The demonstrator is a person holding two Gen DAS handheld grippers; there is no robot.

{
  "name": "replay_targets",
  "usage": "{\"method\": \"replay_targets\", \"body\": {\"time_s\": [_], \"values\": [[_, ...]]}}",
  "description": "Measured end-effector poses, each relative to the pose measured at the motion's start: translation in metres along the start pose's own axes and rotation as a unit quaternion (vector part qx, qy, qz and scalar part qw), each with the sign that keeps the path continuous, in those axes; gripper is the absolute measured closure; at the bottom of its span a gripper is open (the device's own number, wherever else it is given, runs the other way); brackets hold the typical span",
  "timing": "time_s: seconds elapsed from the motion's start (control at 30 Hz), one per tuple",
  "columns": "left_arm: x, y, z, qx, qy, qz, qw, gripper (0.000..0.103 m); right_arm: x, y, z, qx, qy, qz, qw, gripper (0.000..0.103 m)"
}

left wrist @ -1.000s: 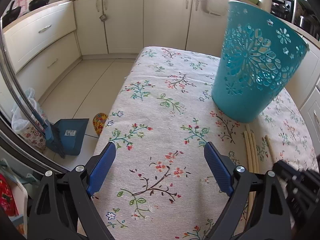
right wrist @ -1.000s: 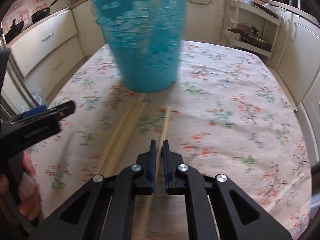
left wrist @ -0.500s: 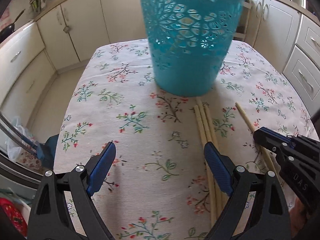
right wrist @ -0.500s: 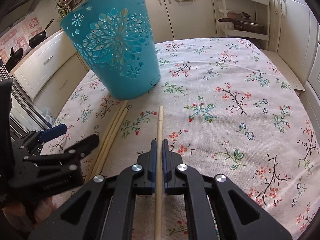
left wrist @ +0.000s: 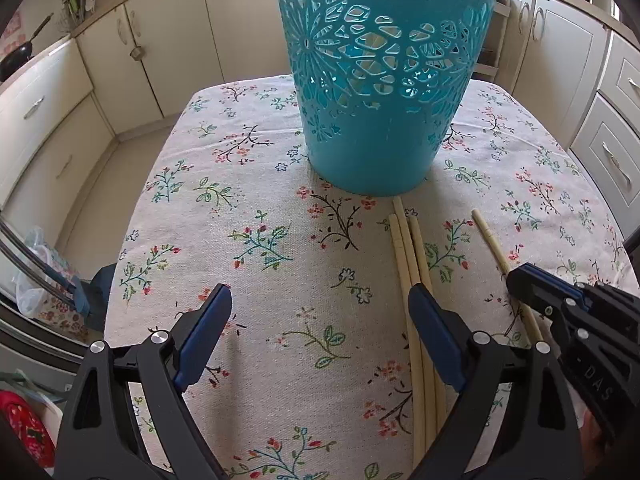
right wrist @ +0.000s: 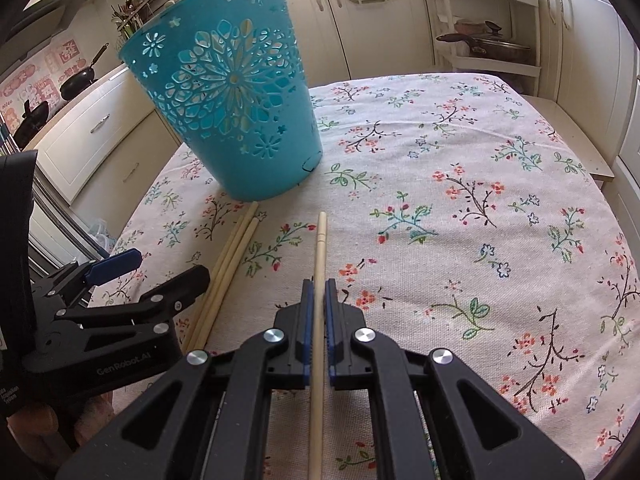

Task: Organize utensils
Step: 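Grasp a chopstick from the bundle with the left tool while the right tool holds its chopstick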

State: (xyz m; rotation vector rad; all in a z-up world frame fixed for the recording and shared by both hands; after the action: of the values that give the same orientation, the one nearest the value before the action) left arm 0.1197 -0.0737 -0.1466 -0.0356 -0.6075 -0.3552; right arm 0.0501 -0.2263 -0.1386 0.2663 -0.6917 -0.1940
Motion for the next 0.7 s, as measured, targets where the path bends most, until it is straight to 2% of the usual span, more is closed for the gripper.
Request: {"method": "replay_targets", "body": {"time_s": [0.4, 0.7], "values": [[0.002, -0.001, -0.006, -0.012, 0.006, 0.006, 0.9999, 0.017, 0.000, 0.000, 0.000, 0.000, 0.000, 0.000, 1.000, 0.097], [0.003, 0.000, -0.012, -0.007, 0.017, 0.007, 0.9998, 0.020, 0.000, 0.001, 0.000, 0.001, 0.000, -0.001, 1.000, 0.097]]}}
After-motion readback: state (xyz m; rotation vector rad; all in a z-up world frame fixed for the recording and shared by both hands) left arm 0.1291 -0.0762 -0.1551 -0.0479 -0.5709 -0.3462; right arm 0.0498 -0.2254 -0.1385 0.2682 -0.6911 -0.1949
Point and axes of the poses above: each gripper's, at about its wrist camera, not at the fingertips, and z roughly against the way its jaws point, y to its left, x to its top, the point moved 4 cm from there along -z, roughly the way its jaws point, and after that the axes turned 3 degrees about -z, right-handed, at the moved point
